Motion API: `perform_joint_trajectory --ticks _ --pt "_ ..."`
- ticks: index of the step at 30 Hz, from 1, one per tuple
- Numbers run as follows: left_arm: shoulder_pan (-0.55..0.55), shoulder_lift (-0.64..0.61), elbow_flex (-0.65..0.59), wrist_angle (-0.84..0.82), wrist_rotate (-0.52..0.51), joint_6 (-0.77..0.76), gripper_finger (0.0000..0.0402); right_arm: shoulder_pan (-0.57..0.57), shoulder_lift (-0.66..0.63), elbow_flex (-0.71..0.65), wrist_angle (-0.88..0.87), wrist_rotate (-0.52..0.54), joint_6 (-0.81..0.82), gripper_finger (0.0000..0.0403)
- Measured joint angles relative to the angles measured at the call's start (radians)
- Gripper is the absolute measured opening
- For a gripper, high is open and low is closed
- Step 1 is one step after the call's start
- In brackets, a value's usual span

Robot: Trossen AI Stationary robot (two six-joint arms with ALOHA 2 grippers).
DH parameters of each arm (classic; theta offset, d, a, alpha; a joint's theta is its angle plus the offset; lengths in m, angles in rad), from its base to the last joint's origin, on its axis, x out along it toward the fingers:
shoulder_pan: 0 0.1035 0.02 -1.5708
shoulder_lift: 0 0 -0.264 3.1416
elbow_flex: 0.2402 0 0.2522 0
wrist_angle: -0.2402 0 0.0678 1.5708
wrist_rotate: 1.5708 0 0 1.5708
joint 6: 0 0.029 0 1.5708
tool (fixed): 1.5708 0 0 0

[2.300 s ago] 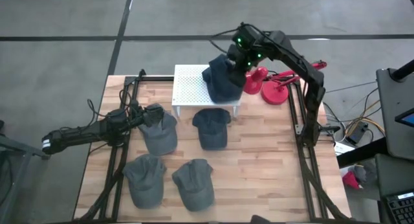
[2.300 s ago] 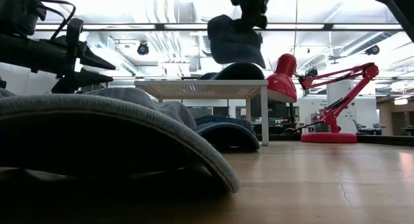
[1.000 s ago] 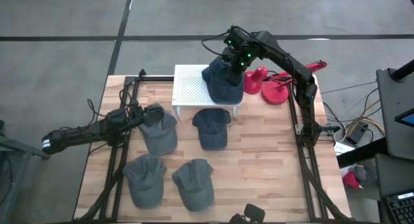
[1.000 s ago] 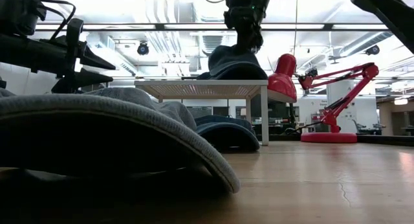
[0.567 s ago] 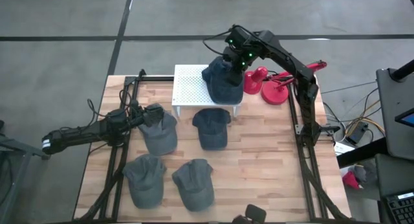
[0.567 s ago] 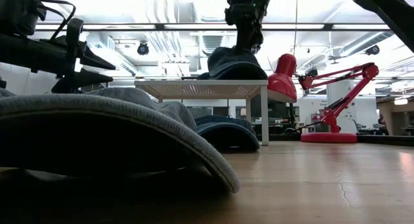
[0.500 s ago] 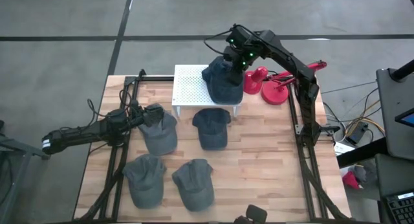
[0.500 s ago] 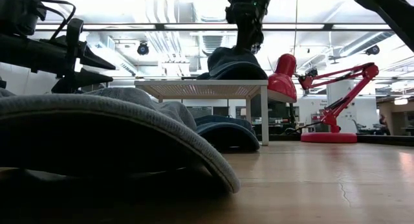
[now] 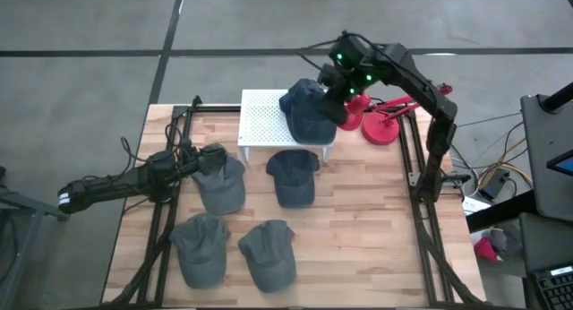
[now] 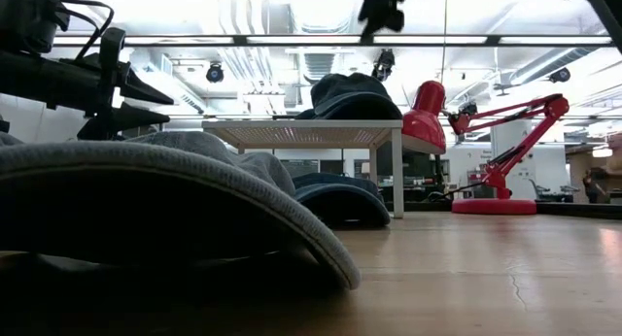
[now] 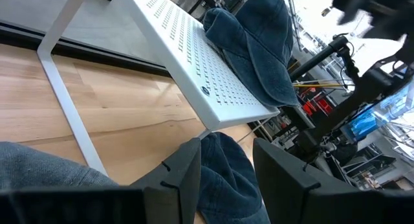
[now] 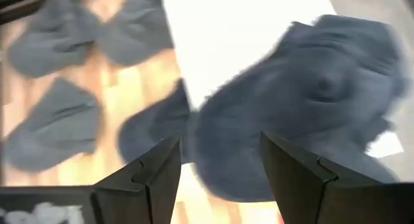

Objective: Pick & Place hat
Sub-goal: Put the dark blue cap on top of the other dark blue cap on the shelf

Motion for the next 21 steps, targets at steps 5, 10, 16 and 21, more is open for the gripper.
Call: perform_joint_trajectory --ticks 5,10,16,21 --pt "0.0 0.0 0.0 0.0 0.0 0.0 0.0142 0.145 -0.021 0.0 -0.005 0.0 0.056 0.0193" --pt "0.0 0.0 0.0 0.0 0.0 0.0 0.0142 0.284 -0.003 -0.001 -0.006 0.0 0.231 0.0184" --pt "0.0 0.0 0.0 0.0 -0.001 0.0 0.0142 0.413 0.046 -0.01 -0.031 0.133 0.439 0.0178" --pt "0.0 0.0 0.0 -0.001 -0.001 0.031 0.0142 0.476 0.097 -0.01 -0.034 0.185 0.516 0.0184"
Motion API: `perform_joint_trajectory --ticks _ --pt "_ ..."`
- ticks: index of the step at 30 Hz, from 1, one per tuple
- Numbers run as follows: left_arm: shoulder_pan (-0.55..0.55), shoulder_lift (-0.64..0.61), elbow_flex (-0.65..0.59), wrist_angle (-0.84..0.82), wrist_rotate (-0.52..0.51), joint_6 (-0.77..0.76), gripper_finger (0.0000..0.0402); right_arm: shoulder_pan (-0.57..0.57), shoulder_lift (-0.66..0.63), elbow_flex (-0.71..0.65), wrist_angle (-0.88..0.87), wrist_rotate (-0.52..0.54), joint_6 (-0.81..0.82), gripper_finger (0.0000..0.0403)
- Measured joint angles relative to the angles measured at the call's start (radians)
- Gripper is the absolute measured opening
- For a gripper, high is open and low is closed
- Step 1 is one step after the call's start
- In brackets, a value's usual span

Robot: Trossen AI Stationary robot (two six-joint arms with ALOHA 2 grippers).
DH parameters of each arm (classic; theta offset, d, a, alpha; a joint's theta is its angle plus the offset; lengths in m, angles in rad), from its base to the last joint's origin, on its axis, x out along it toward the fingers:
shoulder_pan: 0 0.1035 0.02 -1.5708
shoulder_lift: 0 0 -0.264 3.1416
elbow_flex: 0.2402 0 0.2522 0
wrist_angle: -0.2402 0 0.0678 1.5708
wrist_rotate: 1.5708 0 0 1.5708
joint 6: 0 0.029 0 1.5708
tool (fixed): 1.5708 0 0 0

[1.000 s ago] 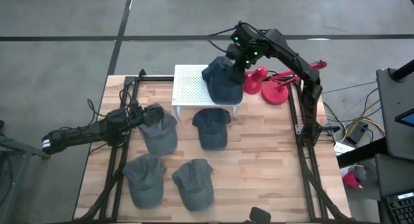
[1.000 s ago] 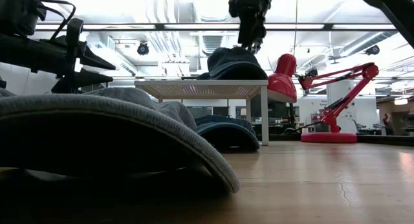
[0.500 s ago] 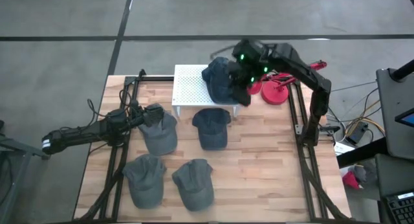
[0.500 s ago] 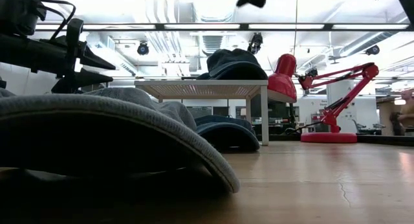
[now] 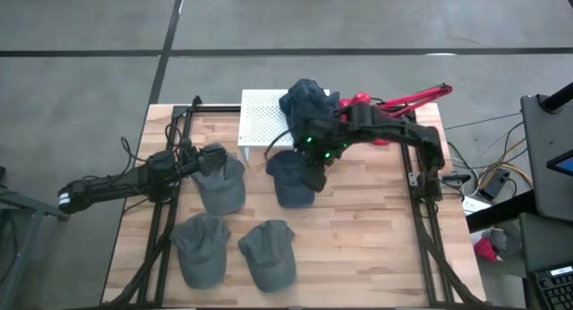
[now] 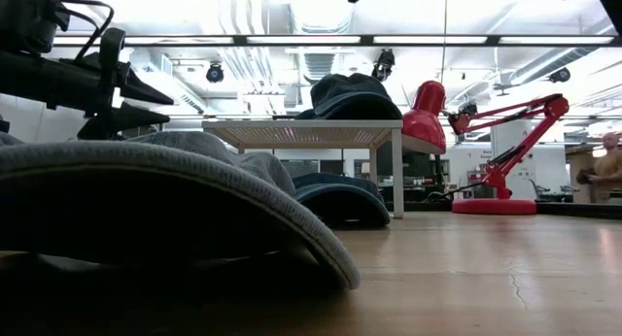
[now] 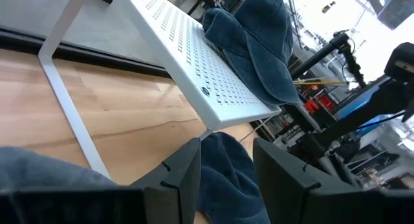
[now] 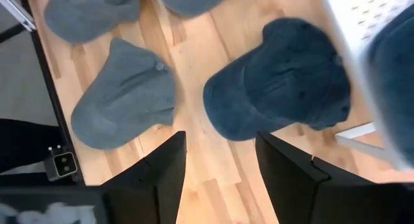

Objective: Pick & Place hat
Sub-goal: Put the dark blue cap on top of the other dark blue cap on the shelf

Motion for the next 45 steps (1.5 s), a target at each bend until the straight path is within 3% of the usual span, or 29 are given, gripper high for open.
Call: perform_joint_trajectory --ticks 18,30,37,45 --pt "0.0 0.0 0.0 -0.016 -0.072 0.477 0.0142 0.058 0.194 0.0 -0.001 0.037 0.041 0.019" --pt "0.0 -0.001 0.035 -0.04 -0.051 0.535 0.0142 0.058 0.264 -0.002 0.04 0.072 0.125 0.0185" --pt "0.0 -0.003 0.104 -0.165 -0.045 0.583 0.0142 0.055 0.274 -0.012 0.072 0.14 0.24 0.0187" --pt "0.0 -0.003 0.188 -0.374 -0.038 0.627 0.0142 0.028 0.308 -0.043 0.161 0.142 0.276 0.0187"
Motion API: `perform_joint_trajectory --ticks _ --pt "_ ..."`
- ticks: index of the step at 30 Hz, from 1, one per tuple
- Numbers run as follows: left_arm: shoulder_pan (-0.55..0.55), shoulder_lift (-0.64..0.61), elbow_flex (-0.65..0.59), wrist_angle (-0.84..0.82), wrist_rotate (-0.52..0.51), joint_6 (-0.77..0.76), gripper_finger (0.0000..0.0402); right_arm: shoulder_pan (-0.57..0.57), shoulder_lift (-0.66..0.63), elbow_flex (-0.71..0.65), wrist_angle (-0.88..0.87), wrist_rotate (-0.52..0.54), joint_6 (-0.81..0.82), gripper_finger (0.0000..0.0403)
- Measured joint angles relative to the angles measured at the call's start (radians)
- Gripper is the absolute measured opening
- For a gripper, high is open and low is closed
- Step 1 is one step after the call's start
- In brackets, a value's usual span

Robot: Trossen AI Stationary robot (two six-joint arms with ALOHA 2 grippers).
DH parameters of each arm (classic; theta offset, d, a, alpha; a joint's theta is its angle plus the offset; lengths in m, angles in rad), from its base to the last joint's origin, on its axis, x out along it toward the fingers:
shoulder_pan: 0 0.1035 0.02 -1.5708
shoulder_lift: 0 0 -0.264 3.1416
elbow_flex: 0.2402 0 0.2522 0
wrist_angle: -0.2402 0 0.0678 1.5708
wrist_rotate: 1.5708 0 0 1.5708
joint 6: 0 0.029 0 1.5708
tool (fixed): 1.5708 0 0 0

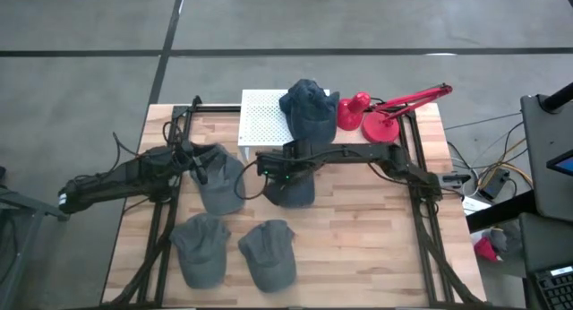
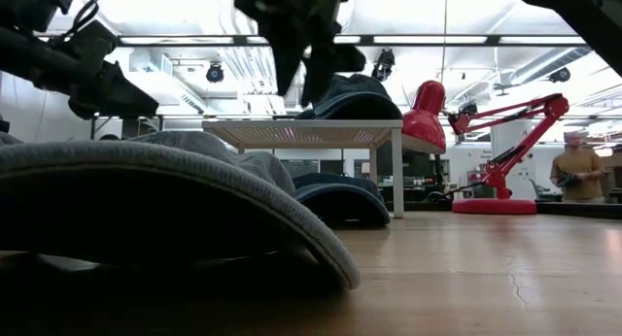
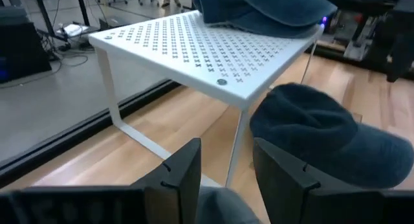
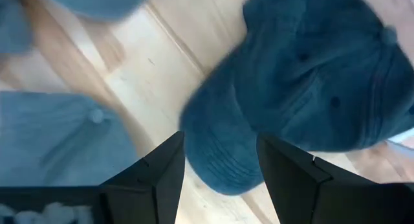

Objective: Pick & Place hat
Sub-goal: Put the dark blue cap on top of the other dark blue cap on the shelf

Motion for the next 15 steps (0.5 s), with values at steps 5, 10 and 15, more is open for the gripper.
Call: perform_joint_trajectory --ticks 5,10,15 --pt "0.0 0.0 0.018 -0.01 0.002 0.019 0.0142 -0.004 0.009 -0.053 -0.029 -0.007 0.018 0.0187" --pt "0.0 -0.001 0.019 -0.011 0.002 0.019 0.0142 -0.005 0.006 -0.117 -0.021 -0.007 0.055 0.0186" --pt "0.0 -0.001 0.02 -0.011 0.002 0.009 0.0142 -0.009 0.007 -0.181 0.007 0.012 0.061 0.0172"
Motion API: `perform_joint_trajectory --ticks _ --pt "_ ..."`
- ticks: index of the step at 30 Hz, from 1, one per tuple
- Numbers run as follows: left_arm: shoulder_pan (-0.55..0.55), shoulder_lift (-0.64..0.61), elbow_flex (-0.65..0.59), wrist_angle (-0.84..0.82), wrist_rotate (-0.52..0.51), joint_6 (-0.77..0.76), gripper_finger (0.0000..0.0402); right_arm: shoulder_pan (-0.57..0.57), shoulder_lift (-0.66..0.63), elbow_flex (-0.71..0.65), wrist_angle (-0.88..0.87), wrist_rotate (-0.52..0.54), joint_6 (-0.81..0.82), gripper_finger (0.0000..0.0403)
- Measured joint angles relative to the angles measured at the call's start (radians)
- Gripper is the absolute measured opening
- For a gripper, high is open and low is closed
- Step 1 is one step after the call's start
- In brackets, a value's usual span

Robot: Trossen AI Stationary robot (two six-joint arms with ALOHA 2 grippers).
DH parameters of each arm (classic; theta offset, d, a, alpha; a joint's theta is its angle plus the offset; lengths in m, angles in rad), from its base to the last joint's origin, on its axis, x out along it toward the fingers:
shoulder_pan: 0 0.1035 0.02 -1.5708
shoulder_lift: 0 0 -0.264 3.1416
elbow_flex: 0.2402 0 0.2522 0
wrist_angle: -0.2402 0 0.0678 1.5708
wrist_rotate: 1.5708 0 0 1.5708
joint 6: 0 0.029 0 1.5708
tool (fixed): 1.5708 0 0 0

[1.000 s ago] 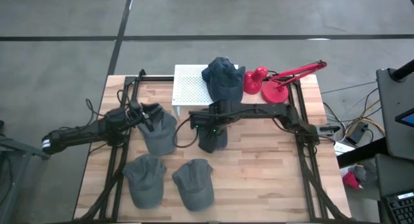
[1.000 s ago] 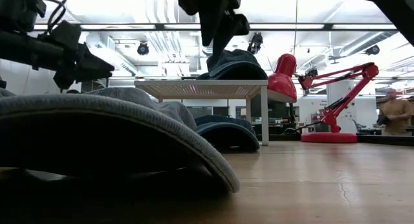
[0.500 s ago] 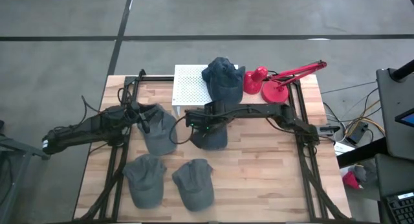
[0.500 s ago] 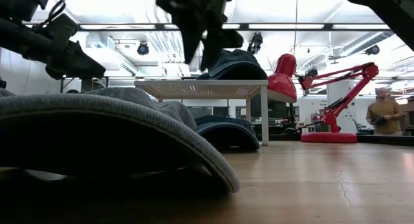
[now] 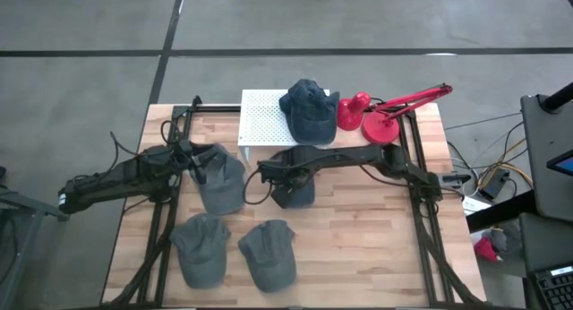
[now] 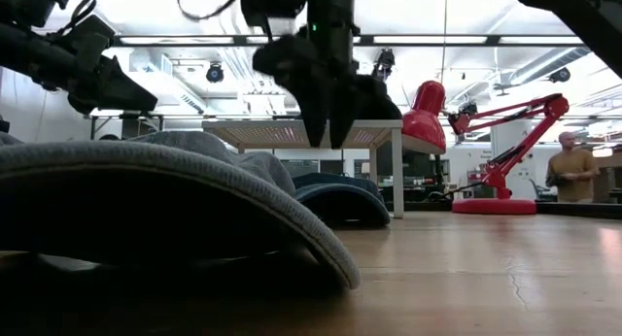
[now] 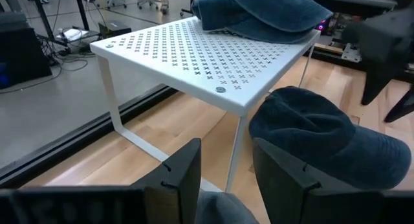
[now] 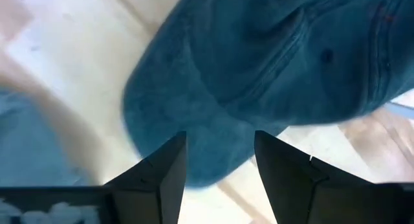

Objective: Pick & Place hat
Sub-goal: Put the dark blue cap on top of the other dark blue cap on the shelf

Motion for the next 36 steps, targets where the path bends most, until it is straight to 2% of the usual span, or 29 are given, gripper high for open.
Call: perform_joint_trajectory --ticks 10,16,19,24,28,32,36 --pt "0.0 0.0 0.0 0.0 0.001 -0.009 0.0142 -0.037 0.0 -0.121 0.188 0.033 -0.045 0.0138" --pt "0.0 0.0 0.0 0.0 0.038 -0.022 0.0142 -0.038 -0.002 -0.185 0.187 0.024 -0.058 0.0126" --pt "0.0 0.0 0.0 0.0 0.059 -0.039 0.0142 -0.025 -0.006 -0.219 0.181 -0.029 -0.051 0.0121" --pt "0.0 0.0 0.0 0.0 0.077 -0.046 0.0142 0.034 -0.009 -0.242 0.106 -0.083 -0.031 0.0114" --pt "0.0 0.0 0.0 0.0 0.077 -0.046 0.0142 0.106 -0.016 -0.242 -0.017 -0.119 -0.007 0.0108" --pt "0.0 0.0 0.0 0.0 0.077 -0.046 0.0142 0.185 -0.026 -0.213 -0.133 -0.147 0.021 0.0101" --pt "0.0 0.0 0.0 0.0 0.077 -0.046 0.0142 0.242 -0.056 -0.171 -0.165 -0.171 0.053 0.0093"
